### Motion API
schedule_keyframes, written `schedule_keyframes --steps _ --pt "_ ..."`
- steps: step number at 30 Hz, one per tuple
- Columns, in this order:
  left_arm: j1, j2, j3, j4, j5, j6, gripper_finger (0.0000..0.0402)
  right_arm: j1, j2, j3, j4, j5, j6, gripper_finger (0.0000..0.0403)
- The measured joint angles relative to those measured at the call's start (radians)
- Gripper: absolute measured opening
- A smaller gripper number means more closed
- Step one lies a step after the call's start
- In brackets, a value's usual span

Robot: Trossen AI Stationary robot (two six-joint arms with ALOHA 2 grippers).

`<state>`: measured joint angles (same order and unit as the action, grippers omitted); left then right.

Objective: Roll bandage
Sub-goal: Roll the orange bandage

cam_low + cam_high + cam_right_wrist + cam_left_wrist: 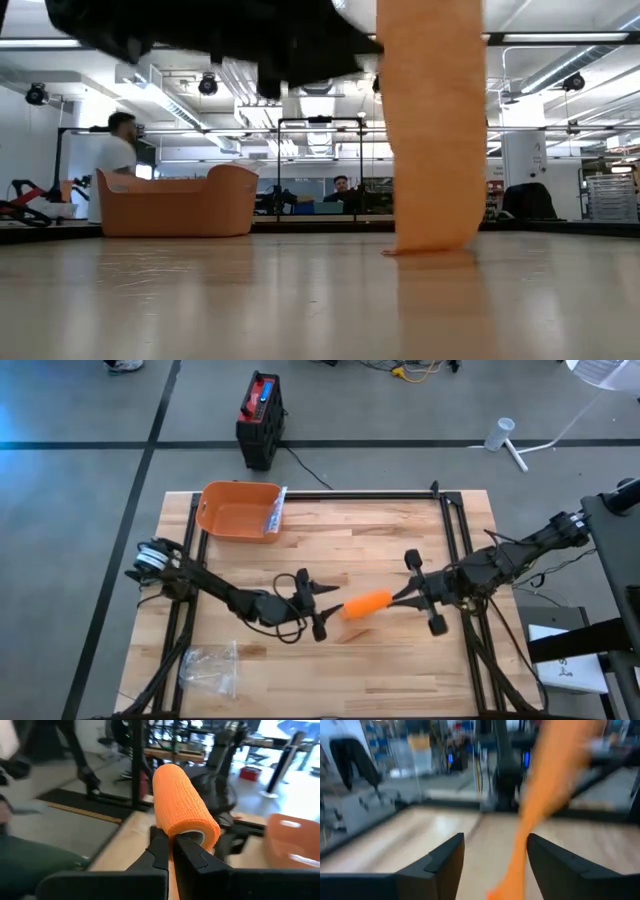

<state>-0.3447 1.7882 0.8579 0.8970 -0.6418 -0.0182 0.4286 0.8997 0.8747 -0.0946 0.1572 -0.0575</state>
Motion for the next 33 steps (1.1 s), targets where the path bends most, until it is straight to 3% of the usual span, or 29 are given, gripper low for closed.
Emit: schedule_keyframes --steps 2,9,12,22,30,33 --pt "0.0 -0.047 0.011 0.014 0.031 0.019 0.0218 0.002 0.0 0.013 -0.004 -0.022 0.02 0.0" --pt "-0.001 -0.124 0.081 0.015 0.417 0.014 0.0244 0.003 0.001 0.023 -0.064 -0.028 -0.03 0.0" --pt "-0.006 -0.118 0.11 0.003 0.48 0.013 0.0252 0.004 0.014 0.023 -0.086 -0.032 -0.032 0.0" --pt "-0.005 -0.087 0.131 -0.019 0.465 0.017 0.0256 0.006 0.05 0.022 -0.085 -0.053 -0.058 0.0" --pt "-0.005 -0.087 0.13 -0.078 0.356 0.013 0.0227 0.006 0.052 0.022 -0.035 -0.052 -0.057 0.0" --pt "-0.005 -0.087 0.13 -0.063 0.272 0.01 0.0212 0.006 0.055 0.022 -0.034 -0.051 -0.052 0.0"
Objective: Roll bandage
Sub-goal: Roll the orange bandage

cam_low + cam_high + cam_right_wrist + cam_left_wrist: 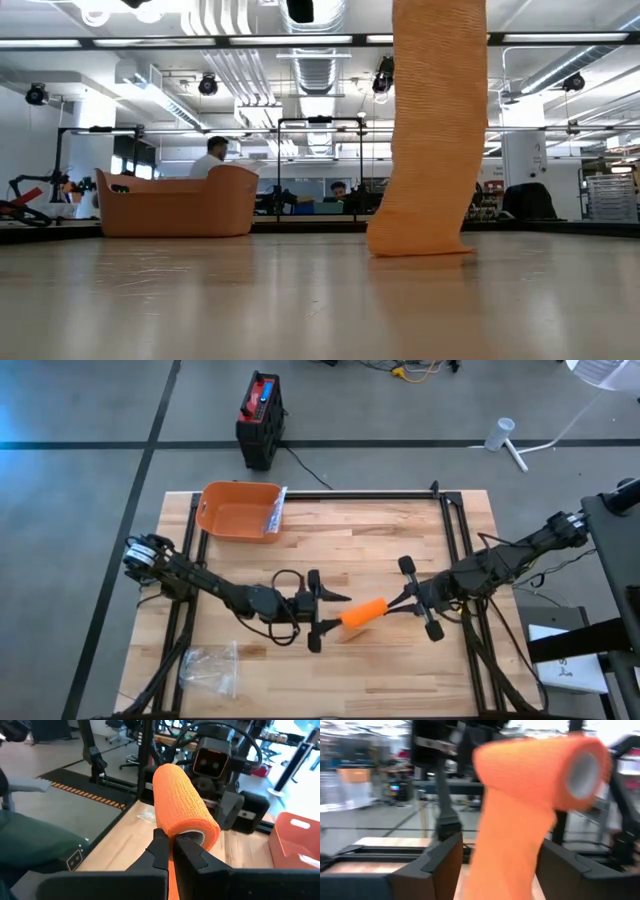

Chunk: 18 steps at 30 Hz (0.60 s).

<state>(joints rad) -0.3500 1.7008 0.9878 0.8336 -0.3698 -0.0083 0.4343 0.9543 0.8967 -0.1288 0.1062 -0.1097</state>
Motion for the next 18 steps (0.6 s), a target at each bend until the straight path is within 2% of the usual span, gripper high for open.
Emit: schedule_keyframes --steps 2,6,12,18 --pt "0.0 0.0 0.0 0.003 -0.044 -0.002 0.0196 0.0 0.009 0.0 0.0 0.02 0.008 0.0" --pt "0.001 0.0 0.0 0.004 -0.05 -0.004 0.0145 0.0 0.027 0.0 0.001 0.052 0.012 0.0" --pt "-0.003 0.0 0.0 -0.006 -0.054 0.019 0.002 0.002 0.056 0.0 0.0 0.05 0.014 0.0" --pt "-0.003 -0.016 0.0 -0.008 -0.131 0.099 0.0003 0.022 0.073 0.0 -0.032 0.044 0.034 0.0"
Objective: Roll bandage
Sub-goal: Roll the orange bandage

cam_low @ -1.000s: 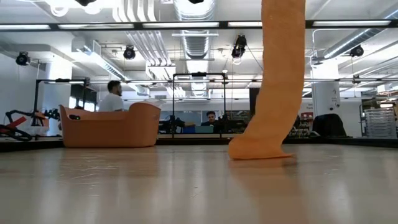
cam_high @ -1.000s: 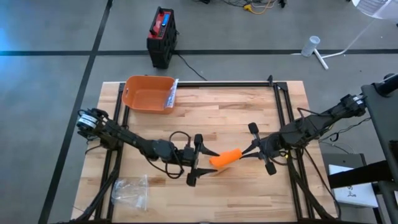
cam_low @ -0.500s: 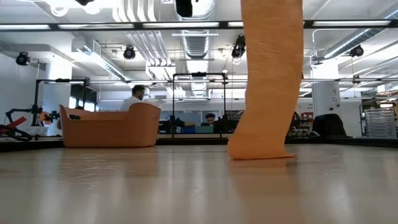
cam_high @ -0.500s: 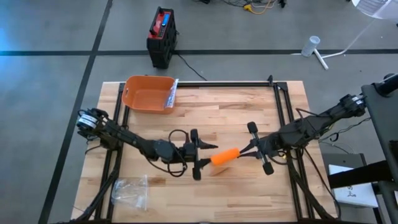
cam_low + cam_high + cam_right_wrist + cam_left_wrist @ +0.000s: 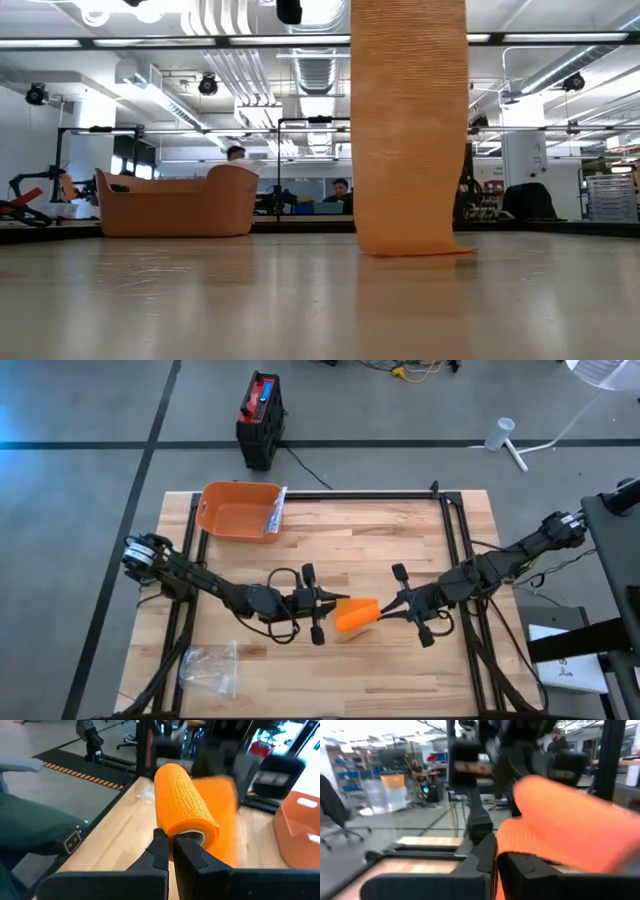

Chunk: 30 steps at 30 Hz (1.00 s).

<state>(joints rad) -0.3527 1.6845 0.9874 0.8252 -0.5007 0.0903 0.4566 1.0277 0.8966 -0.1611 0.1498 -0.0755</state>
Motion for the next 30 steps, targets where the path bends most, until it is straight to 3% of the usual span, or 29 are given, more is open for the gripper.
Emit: schedule_keyframes --steps 6,15,20,26,30 --pt "-0.004 -0.073 0.0 -0.031 -0.011 0.099 0.0001 0.013 0.026 0.0 -0.014 0.001 0.048 0.0" --pt "-0.033 -0.214 0.0 -0.147 -0.014 0.126 0.0 0.014 0.05 -0.001 -0.013 0.009 0.075 0.0" --pt "-0.04 -0.226 0.0 -0.129 -0.011 0.136 0.0 0.014 0.056 -0.001 0.015 0.011 0.075 0.0" --pt "-0.044 -0.219 -0.001 -0.035 0.061 0.156 0.0 0.014 0.064 -0.001 0.028 0.011 0.072 0.0" --pt "-0.042 -0.219 -0.001 -0.05 0.003 0.186 0.0 0.018 0.067 -0.001 0.047 0.008 0.072 0.0"
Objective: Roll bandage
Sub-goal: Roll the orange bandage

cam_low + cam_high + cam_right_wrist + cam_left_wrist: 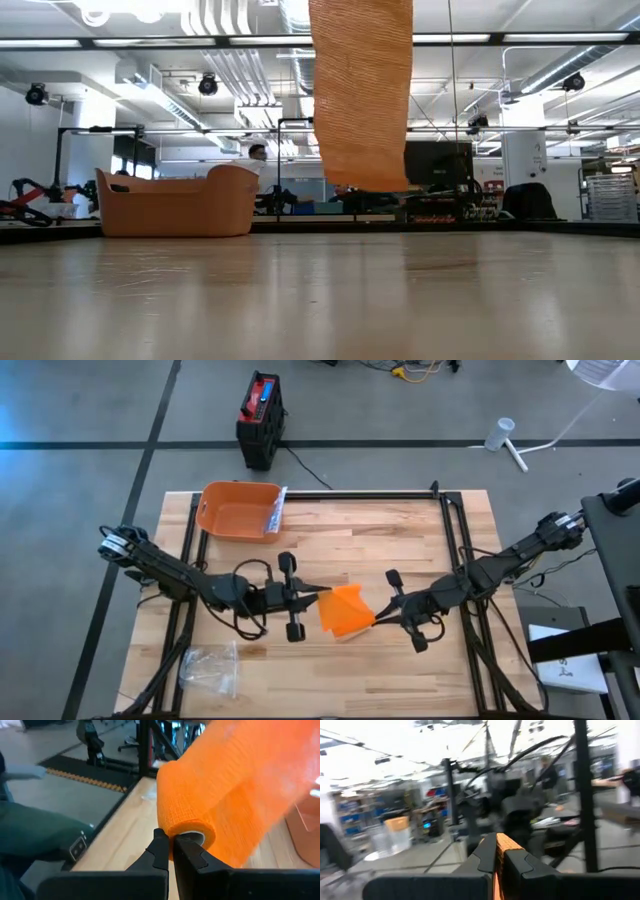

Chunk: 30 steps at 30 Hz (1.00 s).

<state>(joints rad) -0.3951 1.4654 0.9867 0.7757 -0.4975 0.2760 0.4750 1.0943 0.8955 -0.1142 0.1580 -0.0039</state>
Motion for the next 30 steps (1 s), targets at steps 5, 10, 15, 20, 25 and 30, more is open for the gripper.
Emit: schedule_keyframes --steps 5,10,15,20,25,30 --pt "0.005 0.014 0.0 -0.06 -0.081 -0.002 0.0 0.012 -0.012 0.0 0.055 -0.01 -0.039 0.0" --pt "0.016 0.029 0.0 -0.091 -0.106 -0.021 0.0 0.014 -0.025 0.0 0.101 -0.028 -0.05 0.0" --pt "0.019 0.041 0.0 -0.115 -0.106 -0.052 0.0 0.016 -0.04 0.0 0.12 -0.031 -0.076 0.0" --pt "0.019 0.048 0.0 -0.146 -0.105 -0.068 0.0 0.016 -0.087 0.0 0.119 -0.027 -0.079 0.0" --pt "0.019 0.049 0.0 -0.149 -0.087 -0.1 0.0 0.016 -0.122 0.0 0.158 -0.026 -0.086 0.0" --pt "0.02 0.049 0.0 -0.148 -0.046 -0.113 0.0 0.016 -0.129 0.0 0.204 0.064 -0.078 0.0"
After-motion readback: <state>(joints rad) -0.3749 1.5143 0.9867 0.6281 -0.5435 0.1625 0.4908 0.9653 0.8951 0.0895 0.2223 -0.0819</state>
